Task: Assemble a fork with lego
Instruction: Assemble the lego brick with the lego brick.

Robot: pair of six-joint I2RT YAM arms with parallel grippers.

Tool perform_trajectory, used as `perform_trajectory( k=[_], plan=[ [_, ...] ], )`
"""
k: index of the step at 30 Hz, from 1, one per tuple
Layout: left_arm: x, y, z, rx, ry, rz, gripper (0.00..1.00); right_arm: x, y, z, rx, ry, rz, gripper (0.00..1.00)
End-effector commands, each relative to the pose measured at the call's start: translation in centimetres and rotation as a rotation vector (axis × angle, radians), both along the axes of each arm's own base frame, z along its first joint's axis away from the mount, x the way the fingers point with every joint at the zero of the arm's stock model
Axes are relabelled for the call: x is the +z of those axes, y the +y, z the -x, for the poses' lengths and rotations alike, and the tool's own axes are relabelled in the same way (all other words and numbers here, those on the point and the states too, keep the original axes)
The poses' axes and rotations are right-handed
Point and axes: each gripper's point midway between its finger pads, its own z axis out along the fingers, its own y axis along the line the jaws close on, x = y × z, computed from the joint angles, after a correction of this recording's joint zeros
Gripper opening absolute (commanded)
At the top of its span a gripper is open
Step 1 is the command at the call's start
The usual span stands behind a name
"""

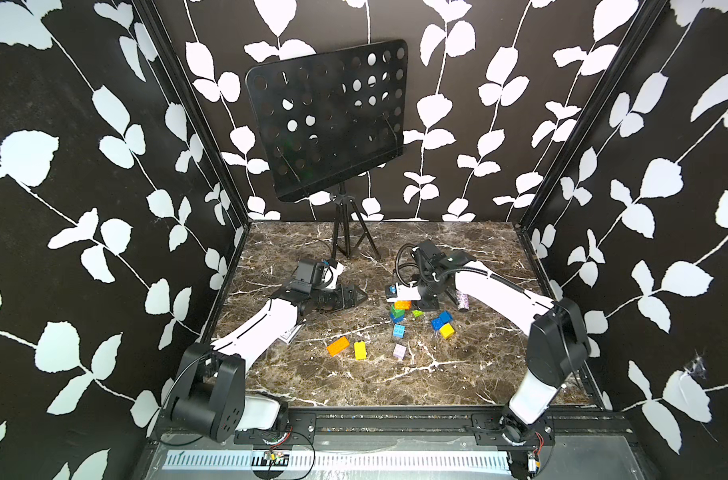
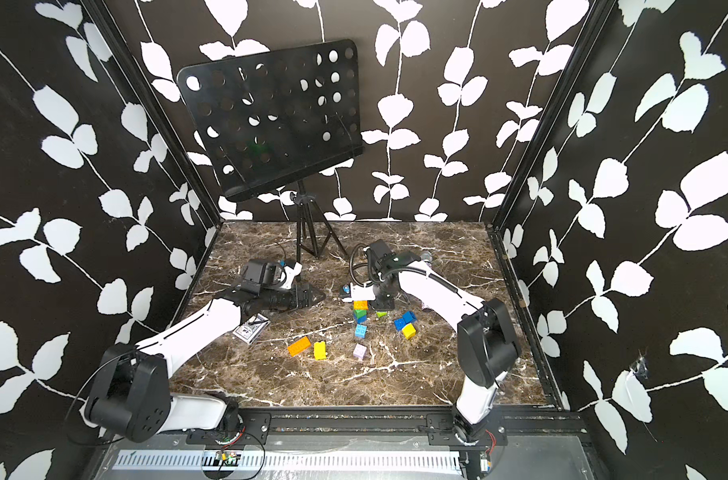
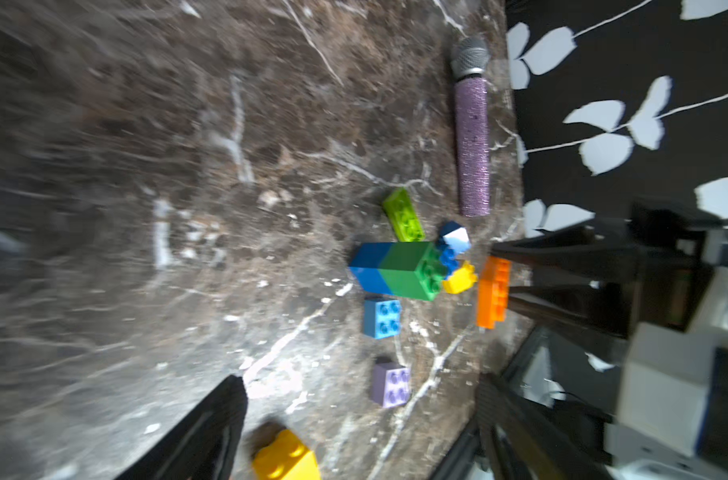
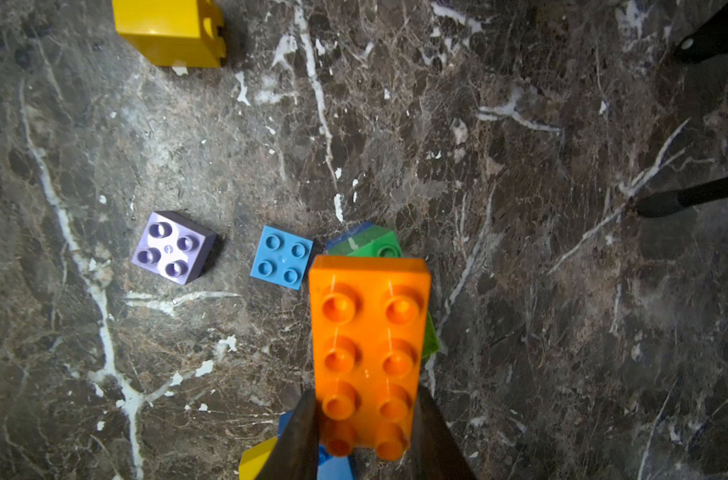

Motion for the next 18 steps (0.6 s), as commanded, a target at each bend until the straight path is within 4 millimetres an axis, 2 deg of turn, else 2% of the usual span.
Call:
perform_trajectory(
  k=[1,9,12,18],
  plan=[
    [2.2,-3.0,-0.1,-0.055,0.004,0.134,0.85,0.4,0.6,0.9,0.125,0.050,-0.017,0.21],
    [2.0,-6.2,-1.2,-0.042,0.055,0.281,0.76,-0.5,1.3,0.7,0.202,0.061,-0.022,0.22],
    [1.6,-7.4,-0.9,-0.070,0.065,0.270,0.75,-0.9,1.2,0.7,0.217,0.080,-0.001,0.22],
    [0.0,-8.4,-0.8,-0.097,0.088,0.235,0.74,-1.3,1.1,0.3,0.242,0.075,0.022,0.23]
  ],
)
